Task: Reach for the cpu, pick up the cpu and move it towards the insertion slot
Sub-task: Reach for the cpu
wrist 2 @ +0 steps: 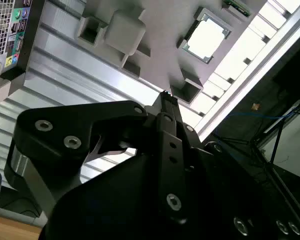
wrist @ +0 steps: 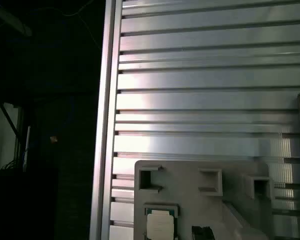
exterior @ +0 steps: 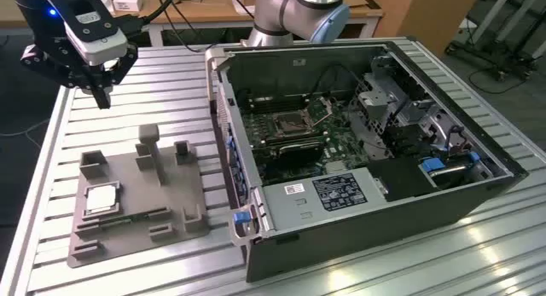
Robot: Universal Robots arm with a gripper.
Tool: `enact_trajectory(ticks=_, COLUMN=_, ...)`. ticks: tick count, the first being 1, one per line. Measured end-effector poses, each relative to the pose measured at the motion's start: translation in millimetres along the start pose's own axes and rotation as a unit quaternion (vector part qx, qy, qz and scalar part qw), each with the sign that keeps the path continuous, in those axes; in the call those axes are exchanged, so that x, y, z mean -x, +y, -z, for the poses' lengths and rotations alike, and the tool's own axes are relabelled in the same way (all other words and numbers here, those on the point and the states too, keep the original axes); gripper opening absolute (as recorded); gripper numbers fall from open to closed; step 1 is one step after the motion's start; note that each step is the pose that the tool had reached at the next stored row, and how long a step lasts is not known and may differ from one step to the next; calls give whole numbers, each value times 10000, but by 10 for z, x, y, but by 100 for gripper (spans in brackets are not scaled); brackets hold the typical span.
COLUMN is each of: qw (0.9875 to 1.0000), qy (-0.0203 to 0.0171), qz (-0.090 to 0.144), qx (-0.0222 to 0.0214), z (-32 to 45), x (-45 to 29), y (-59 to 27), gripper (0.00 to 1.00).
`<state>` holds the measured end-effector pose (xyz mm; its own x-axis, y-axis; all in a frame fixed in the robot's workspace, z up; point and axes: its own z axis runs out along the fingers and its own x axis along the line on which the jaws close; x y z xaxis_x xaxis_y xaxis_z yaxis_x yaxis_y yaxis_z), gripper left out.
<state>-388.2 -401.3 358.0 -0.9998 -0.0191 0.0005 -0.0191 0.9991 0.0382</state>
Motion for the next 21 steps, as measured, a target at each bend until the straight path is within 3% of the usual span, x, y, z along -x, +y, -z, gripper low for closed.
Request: enact_trajectory(ticks=21, qw=10000, qy=0, qz=0, qx=0, z=0, x=0, y=0, gripper=11)
